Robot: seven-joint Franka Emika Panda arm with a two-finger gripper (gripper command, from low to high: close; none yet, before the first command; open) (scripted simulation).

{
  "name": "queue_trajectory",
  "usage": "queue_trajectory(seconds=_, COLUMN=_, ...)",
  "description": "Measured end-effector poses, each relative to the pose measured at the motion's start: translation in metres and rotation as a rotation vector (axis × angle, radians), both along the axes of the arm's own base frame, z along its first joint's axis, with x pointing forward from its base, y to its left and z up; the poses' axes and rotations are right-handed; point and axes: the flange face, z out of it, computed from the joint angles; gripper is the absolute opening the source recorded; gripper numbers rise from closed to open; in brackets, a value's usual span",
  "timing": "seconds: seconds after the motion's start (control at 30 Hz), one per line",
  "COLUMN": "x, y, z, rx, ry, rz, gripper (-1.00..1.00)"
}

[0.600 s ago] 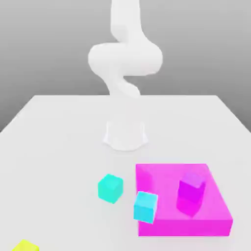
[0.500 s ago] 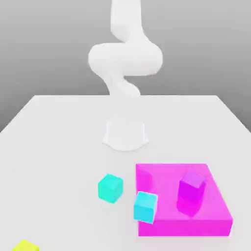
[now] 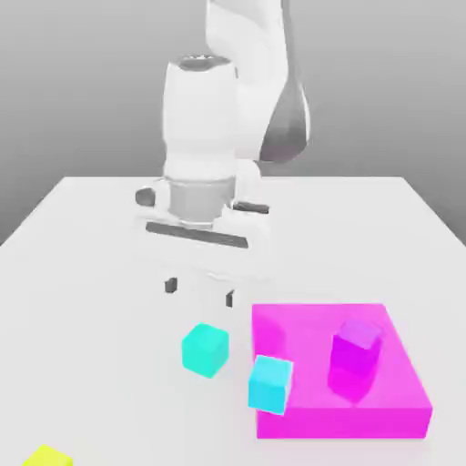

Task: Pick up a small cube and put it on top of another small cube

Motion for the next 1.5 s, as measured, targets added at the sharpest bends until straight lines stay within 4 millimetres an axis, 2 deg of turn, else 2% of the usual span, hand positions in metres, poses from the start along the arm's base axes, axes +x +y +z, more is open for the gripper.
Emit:
queue_trajectory(seconds=0.07, x=-0.009, y=-0.002, z=-0.027, rx=0.003, ry=0.026, rz=-0.021, gripper=0.00)
queue_trajectory(seconds=0.23, x=-0.014, y=0.000, z=-0.068, rx=0.007, ry=0.034, rz=-0.023, gripper=0.00)
queue_trajectory(seconds=0.27, x=-0.014, y=0.000, z=-0.073, rx=0.007, ry=0.035, rz=-0.023, gripper=-1.00)
queue_trajectory(seconds=0.5, x=-0.014, y=0.000, z=-0.073, rx=0.007, ry=0.034, rz=-0.023, gripper=-1.00)
queue_trajectory(seconds=0.8, x=-0.012, y=-0.001, z=-0.013, rx=0.006, ry=0.034, rz=-0.028, gripper=-1.00)
queue_trajectory(seconds=0.9, x=0.014, y=-0.012, z=-0.003, rx=0.009, ry=0.035, rz=-0.099, gripper=-1.00)
queue_trajectory(seconds=1.2, x=0.107, y=-0.069, z=0.015, rx=0.014, ry=0.035, rz=-0.376, gripper=-1.00)
queue_trajectory(seconds=1.5, x=0.183, y=-0.145, z=0.033, rx=0.020, ry=0.031, rz=-0.663, gripper=-1.00)
